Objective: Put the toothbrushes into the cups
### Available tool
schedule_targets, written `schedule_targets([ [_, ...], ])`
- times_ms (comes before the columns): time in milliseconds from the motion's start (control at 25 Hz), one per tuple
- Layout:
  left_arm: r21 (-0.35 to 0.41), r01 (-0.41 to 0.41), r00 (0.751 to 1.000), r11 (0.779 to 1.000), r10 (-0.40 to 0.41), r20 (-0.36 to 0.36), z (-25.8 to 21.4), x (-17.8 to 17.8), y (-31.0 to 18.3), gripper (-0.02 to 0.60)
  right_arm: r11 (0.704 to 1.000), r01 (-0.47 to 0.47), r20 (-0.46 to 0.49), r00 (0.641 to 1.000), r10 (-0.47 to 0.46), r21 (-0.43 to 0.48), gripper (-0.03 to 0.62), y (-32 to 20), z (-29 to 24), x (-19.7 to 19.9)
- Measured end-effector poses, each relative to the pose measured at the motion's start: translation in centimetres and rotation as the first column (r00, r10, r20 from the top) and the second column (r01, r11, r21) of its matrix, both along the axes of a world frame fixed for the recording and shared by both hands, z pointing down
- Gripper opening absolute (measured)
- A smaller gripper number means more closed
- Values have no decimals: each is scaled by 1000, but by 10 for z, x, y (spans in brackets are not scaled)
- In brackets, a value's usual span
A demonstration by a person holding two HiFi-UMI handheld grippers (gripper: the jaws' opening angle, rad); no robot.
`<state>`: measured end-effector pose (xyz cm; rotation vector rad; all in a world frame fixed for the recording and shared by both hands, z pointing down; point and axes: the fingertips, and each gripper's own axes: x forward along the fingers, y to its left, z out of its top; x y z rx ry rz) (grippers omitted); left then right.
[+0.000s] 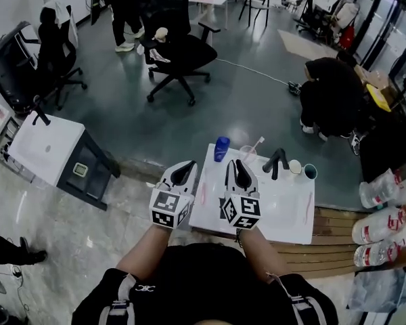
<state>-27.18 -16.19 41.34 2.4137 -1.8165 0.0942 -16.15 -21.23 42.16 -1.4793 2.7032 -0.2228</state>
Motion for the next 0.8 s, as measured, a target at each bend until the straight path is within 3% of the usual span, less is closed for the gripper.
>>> schedule_targets([
  [240,3,53,999,999,-53,2,3,-47,15,12,994,56,-76,995,-63,-95,166,-5,41,-56],
  [560,-30,97,995,995,-98,-18,22,-92,31,12,973,23,-201,977,-70,-232,204,-15,113,-91],
  [800,-55,93,995,994,-95,-20,36,-108,36,12,928,-14,-293,951,-103,-373,199,-22,181,-98],
])
